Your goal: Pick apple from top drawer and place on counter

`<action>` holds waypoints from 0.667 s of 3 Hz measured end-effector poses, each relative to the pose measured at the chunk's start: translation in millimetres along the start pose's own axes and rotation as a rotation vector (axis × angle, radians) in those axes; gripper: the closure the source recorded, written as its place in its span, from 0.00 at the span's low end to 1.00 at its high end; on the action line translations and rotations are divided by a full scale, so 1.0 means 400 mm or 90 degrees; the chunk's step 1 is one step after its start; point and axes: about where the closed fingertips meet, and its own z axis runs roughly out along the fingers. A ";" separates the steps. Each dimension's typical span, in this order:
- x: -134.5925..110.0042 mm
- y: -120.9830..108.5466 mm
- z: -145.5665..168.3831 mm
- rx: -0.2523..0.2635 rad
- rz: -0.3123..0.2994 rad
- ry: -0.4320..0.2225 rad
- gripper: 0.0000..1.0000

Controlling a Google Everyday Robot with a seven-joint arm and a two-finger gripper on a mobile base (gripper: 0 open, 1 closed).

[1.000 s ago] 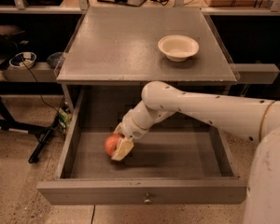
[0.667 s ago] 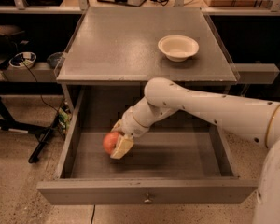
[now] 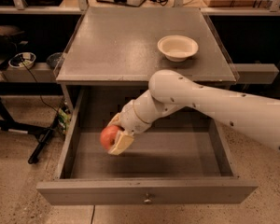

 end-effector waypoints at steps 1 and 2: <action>-0.040 0.008 -0.041 0.020 -0.018 -0.003 1.00; -0.088 -0.003 -0.089 0.063 -0.030 0.002 1.00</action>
Offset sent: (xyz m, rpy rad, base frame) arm 0.0007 -0.0010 0.0926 0.0270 -0.2002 -0.0948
